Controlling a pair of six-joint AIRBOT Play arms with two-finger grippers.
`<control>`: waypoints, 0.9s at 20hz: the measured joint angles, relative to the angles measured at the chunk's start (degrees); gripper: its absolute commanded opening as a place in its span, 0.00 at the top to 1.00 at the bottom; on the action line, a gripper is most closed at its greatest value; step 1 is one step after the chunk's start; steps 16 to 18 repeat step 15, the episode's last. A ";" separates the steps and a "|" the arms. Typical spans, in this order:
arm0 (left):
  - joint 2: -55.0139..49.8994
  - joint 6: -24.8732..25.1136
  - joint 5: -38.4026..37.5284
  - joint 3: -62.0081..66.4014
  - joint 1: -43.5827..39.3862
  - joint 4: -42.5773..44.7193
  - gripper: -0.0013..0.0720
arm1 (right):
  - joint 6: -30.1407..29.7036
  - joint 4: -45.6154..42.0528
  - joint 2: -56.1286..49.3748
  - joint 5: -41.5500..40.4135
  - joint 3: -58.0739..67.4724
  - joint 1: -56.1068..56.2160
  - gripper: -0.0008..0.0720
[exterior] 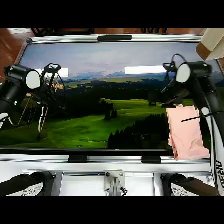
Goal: Fold the shirts.
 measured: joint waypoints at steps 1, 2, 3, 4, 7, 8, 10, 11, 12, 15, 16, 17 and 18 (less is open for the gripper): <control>0.83 -0.37 0.66 -1.07 0.00 0.04 0.02 | -0.04 -0.02 -0.42 0.44 0.04 0.83 0.11; 1.31 -0.57 1.27 -1.97 -0.07 0.02 0.02 | -0.07 0.04 -0.68 0.90 0.13 1.44 0.11; 1.77 -0.81 2.12 -2.73 -0.17 0.02 0.02 | -0.20 0.09 -0.92 1.22 0.15 1.92 0.11; 2.05 -0.87 3.21 -3.32 -0.37 -0.24 0.02 | -0.22 0.11 -1.05 1.42 0.15 2.25 0.11; 2.51 -1.20 6.03 -4.42 -0.63 -0.81 0.02 | -0.28 0.28 -1.31 1.66 0.17 2.71 0.11; 2.58 -1.22 6.32 -4.61 -0.66 -0.94 0.02 | -0.33 0.31 -1.36 2.01 0.17 2.82 0.11; 2.69 -0.94 6.43 -4.83 -0.74 -1.14 0.02 | -0.37 0.28 -1.40 2.03 0.17 2.93 0.11; 2.71 -0.55 6.32 -4.90 -0.76 -1.22 0.02 | -0.37 0.31 -1.42 1.99 0.17 2.95 0.11; 2.75 -0.20 6.12 -4.94 -0.76 -1.25 0.02 | -0.37 0.31 -1.44 2.01 0.17 2.97 0.11; 2.78 0.33 6.01 -5.03 -0.74 -1.25 0.02 | -0.37 0.33 -1.44 2.01 0.17 3.02 0.11; 2.78 0.33 6.01 -5.03 -0.74 -1.25 0.02 | -0.37 0.33 -1.44 2.01 0.17 3.02 0.11; 2.78 0.33 6.01 -5.03 -0.74 -1.25 0.02 | -0.37 0.33 -1.44 2.01 0.17 3.02 0.11; 2.78 0.33 6.01 -5.03 -0.74 -1.25 0.02 | -0.37 0.33 -1.44 2.01 0.17 3.02 0.11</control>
